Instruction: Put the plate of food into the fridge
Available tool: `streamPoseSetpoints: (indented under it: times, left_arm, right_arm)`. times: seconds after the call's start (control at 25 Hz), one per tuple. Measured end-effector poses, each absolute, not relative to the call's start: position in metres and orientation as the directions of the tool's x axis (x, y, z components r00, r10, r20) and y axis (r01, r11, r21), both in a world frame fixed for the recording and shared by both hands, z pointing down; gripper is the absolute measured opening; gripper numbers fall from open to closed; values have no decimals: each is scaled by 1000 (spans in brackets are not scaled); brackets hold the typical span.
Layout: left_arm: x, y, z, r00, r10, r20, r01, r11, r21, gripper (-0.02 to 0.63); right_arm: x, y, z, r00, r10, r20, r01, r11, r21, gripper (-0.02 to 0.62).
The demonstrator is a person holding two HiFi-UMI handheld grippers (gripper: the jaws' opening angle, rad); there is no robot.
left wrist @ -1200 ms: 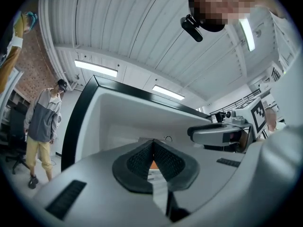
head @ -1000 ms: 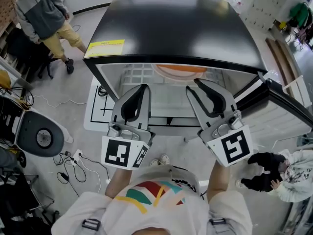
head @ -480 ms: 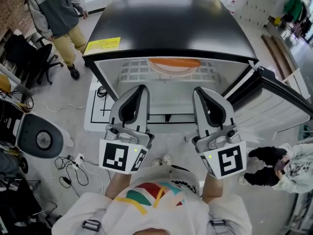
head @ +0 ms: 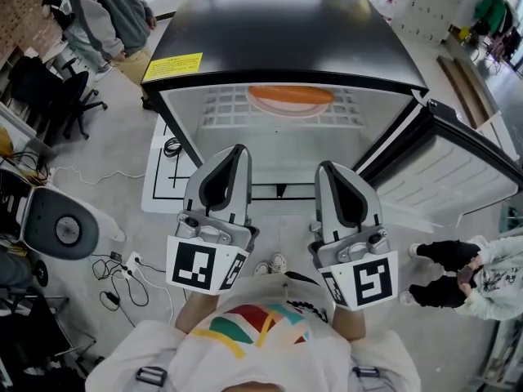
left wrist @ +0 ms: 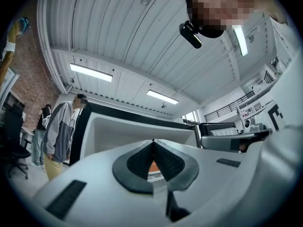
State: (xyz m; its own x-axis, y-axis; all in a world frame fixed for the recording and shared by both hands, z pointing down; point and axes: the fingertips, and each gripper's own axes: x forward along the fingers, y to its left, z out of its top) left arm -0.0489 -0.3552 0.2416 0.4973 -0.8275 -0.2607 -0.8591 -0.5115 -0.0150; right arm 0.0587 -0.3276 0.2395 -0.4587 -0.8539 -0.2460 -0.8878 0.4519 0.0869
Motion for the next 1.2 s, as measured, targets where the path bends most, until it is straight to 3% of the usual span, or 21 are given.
streamPoseSetpoints:
  times: [1.2]
  left_arm:
    - [-39,-338,238,508,-818,-270,-854,-519,-35,6]
  right_arm:
    - [66,-320,261,-428,-886,-179,-903,409,131,0]
